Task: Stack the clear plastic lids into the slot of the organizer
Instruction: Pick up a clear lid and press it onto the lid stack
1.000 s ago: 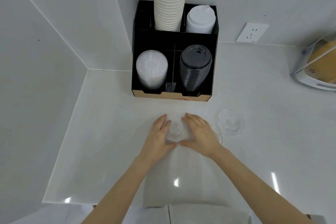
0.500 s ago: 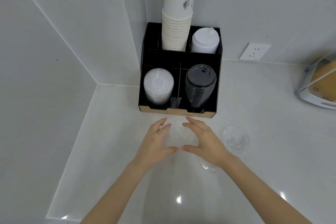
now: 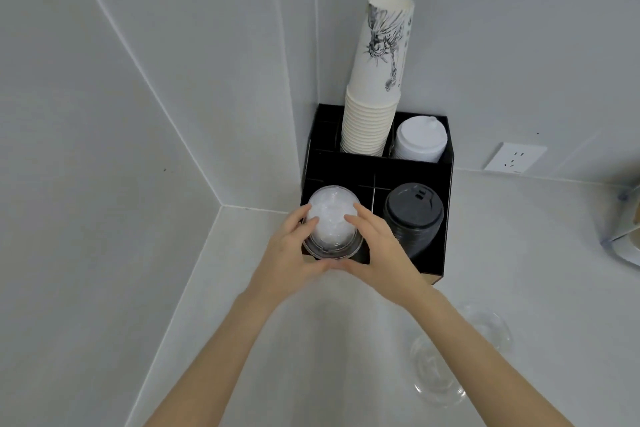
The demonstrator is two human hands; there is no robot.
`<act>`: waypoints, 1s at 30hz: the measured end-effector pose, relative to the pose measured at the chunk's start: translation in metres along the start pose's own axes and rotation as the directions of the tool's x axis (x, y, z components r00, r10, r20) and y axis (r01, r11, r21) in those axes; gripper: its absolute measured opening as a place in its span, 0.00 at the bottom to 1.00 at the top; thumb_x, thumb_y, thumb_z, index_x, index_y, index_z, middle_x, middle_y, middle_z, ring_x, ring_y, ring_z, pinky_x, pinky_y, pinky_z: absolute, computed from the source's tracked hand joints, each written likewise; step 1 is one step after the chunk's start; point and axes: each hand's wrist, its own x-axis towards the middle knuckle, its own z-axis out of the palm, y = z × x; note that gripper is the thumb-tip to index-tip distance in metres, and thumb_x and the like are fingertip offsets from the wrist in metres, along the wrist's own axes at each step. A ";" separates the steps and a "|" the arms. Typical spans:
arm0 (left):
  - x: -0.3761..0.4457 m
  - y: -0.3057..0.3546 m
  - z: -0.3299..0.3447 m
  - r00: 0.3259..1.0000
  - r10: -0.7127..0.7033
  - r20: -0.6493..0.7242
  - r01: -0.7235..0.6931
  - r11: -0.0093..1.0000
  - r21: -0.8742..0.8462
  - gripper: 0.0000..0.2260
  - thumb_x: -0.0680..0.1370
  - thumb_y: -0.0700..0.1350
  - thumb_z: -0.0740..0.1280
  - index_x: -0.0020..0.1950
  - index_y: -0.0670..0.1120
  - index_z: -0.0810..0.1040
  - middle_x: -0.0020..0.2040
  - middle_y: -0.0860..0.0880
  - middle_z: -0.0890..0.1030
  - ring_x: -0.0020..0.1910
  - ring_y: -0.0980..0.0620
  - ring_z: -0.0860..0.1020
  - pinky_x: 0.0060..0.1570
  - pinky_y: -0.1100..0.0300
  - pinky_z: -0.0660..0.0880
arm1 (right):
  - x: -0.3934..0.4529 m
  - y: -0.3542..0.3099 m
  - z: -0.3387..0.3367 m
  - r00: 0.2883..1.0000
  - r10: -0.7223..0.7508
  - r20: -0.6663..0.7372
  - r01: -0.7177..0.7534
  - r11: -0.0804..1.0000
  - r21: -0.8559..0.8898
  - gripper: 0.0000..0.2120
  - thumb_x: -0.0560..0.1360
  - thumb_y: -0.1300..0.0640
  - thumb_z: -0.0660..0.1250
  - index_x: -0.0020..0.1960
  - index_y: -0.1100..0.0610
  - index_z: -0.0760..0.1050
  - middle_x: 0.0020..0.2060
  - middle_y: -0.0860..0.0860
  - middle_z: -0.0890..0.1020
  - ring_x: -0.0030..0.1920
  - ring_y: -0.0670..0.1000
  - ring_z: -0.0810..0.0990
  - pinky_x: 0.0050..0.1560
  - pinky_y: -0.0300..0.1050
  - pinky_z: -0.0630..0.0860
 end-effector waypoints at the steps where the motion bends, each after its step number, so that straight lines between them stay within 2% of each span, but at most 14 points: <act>1: 0.006 -0.001 -0.003 1.000 0.001 0.000 -0.001 1.000 0.001 0.31 0.63 0.45 0.77 0.62 0.39 0.71 0.68 0.41 0.68 0.63 0.53 0.67 0.59 0.79 0.56 | 0.007 0.000 0.002 1.000 0.007 -0.009 -0.007 1.000 0.006 0.32 0.68 0.54 0.73 0.67 0.57 0.62 0.72 0.54 0.60 0.70 0.48 0.58 0.67 0.40 0.55; 5: 0.024 -0.006 -0.007 1.000 0.006 0.024 -0.007 1.000 0.010 0.30 0.65 0.44 0.76 0.63 0.40 0.69 0.69 0.42 0.66 0.67 0.49 0.66 0.63 0.65 0.59 | 0.023 0.004 0.011 0.999 0.034 -0.039 -0.033 0.999 0.024 0.31 0.69 0.58 0.72 0.66 0.56 0.62 0.72 0.55 0.58 0.71 0.52 0.56 0.68 0.43 0.56; 9: 0.039 -0.014 -0.002 0.998 0.004 0.068 -0.004 1.000 0.011 0.29 0.66 0.44 0.75 0.63 0.42 0.69 0.71 0.45 0.64 0.68 0.49 0.65 0.62 0.66 0.58 | 0.032 0.011 0.017 0.995 0.091 -0.047 -0.090 0.996 0.014 0.31 0.69 0.59 0.72 0.67 0.57 0.61 0.73 0.57 0.57 0.72 0.54 0.55 0.71 0.48 0.55; 19: 0.050 -0.027 0.011 0.995 -0.021 0.096 0.019 0.999 0.028 0.30 0.64 0.48 0.76 0.63 0.43 0.70 0.71 0.44 0.65 0.68 0.47 0.66 0.65 0.56 0.64 | 0.039 0.018 0.022 0.991 0.135 -0.025 -0.136 0.990 -0.040 0.31 0.70 0.59 0.69 0.68 0.61 0.59 0.73 0.60 0.54 0.72 0.57 0.52 0.68 0.45 0.51; 25: 0.051 -0.029 0.018 0.996 -0.023 0.082 0.020 0.999 0.046 0.30 0.65 0.47 0.75 0.64 0.44 0.68 0.70 0.44 0.65 0.69 0.48 0.63 0.65 0.58 0.61 | 0.038 0.018 0.025 0.982 0.190 -0.005 -0.190 0.981 -0.033 0.31 0.71 0.60 0.67 0.69 0.60 0.55 0.73 0.60 0.51 0.73 0.57 0.50 0.69 0.44 0.50; 30: 0.049 -0.030 0.019 0.996 -0.036 0.084 0.035 0.999 0.018 0.30 0.65 0.45 0.76 0.64 0.45 0.69 0.69 0.44 0.66 0.67 0.47 0.65 0.64 0.59 0.61 | 0.038 0.016 0.023 0.980 0.196 0.018 -0.195 0.980 -0.050 0.32 0.72 0.60 0.67 0.69 0.61 0.54 0.73 0.61 0.50 0.73 0.58 0.49 0.72 0.51 0.52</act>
